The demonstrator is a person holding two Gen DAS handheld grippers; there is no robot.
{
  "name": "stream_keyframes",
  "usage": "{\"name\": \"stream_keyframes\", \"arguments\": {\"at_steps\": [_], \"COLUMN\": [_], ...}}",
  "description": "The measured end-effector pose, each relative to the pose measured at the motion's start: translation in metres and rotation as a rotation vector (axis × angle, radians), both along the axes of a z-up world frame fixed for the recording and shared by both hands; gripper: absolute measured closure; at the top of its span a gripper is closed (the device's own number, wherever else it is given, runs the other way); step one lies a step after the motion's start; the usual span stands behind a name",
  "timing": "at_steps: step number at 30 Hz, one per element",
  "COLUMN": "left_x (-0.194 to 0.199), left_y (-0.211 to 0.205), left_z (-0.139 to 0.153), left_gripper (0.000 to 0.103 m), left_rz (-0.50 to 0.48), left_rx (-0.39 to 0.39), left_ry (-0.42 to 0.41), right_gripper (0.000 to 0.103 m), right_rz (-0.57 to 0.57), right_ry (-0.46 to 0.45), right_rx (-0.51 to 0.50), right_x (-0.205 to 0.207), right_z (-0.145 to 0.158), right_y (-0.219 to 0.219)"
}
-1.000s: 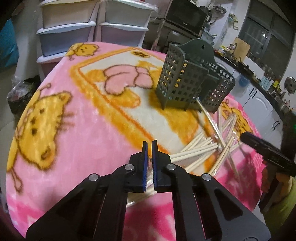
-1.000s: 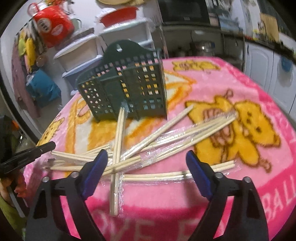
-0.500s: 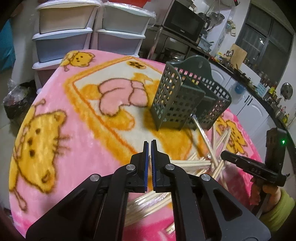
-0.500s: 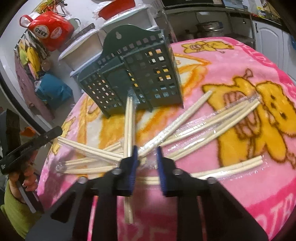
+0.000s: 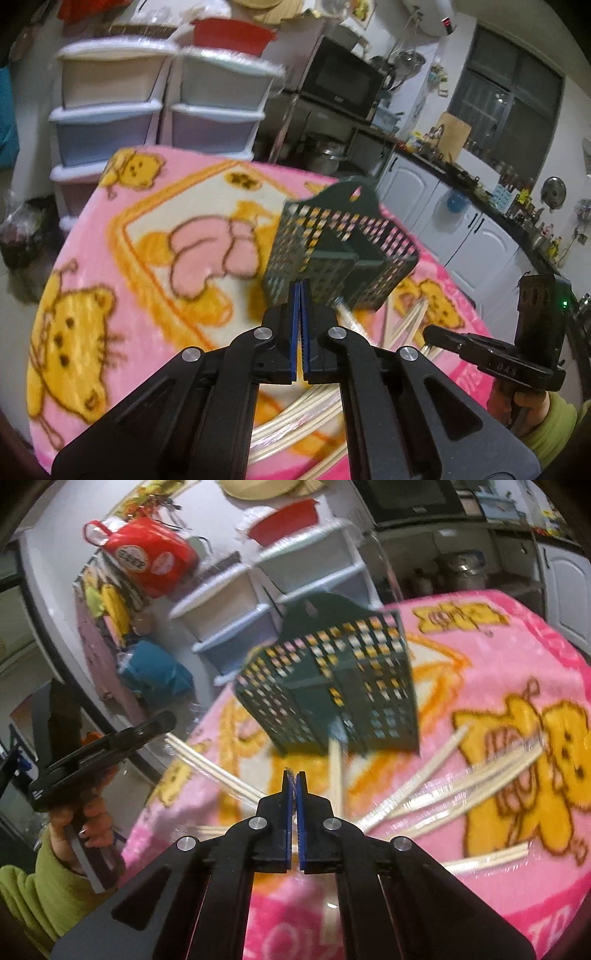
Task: Organize utensils
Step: 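Lift both held chopsticks and carry them above the green caddy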
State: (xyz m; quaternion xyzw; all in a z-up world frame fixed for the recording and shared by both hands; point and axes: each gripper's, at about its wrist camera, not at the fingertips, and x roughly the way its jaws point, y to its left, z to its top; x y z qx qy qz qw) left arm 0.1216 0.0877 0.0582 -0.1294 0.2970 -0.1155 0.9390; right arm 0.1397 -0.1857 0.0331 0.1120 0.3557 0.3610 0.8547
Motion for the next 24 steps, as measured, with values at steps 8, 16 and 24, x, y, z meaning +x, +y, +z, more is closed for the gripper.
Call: {"name": "stream_keyframes", "arguments": {"at_steps": [8, 16, 24], "left_x": [0.001, 0.001, 0.002], "left_y": [-0.025, -0.045, -0.053], "left_z": [0.048, 0.084, 0.112], "left_gripper": [0.103, 0.103, 0.103], "left_rz": [-0.049, -0.091, -0.107], "left_rx": [0.021, 0.055, 0.055], "left_ry": [-0.097, -0.164, -0.214], "right_gripper": [0.101, 0.101, 0.102], "right_rz": [0.033, 0.030, 0.001], "right_ry": [-0.131, -0.243, -0.342], "right_rx": [0.017, -0.032, -0.037], "right_x": [-0.006, -0.004, -0.002], "right_z": [0.059, 0.099, 0.135], "right_y": [0.000, -0.002, -0.010]}}
